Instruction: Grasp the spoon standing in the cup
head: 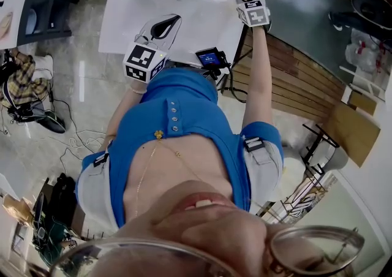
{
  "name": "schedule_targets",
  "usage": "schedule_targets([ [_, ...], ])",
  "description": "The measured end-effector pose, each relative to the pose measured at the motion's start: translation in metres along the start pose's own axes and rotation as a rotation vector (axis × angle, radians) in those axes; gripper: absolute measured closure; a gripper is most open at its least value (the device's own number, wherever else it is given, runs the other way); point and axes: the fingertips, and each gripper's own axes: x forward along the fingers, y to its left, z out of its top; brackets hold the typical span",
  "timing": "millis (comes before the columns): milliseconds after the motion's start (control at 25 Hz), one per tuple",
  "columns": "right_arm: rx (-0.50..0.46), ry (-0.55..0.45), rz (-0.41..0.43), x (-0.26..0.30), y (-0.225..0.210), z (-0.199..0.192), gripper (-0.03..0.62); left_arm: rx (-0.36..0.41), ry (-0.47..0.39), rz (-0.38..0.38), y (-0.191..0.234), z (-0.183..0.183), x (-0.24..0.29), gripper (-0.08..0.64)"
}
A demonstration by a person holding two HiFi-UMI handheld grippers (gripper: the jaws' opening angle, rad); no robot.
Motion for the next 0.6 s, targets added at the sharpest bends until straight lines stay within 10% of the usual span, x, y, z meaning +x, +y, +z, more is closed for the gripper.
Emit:
schedule_targets([
  [600, 0.033, -0.068, -0.064, -0.035, -0.005, -0.003, 0.571, 0.033, 0.009, -0.091, -0.025, -0.001, 0.005, 0.56],
])
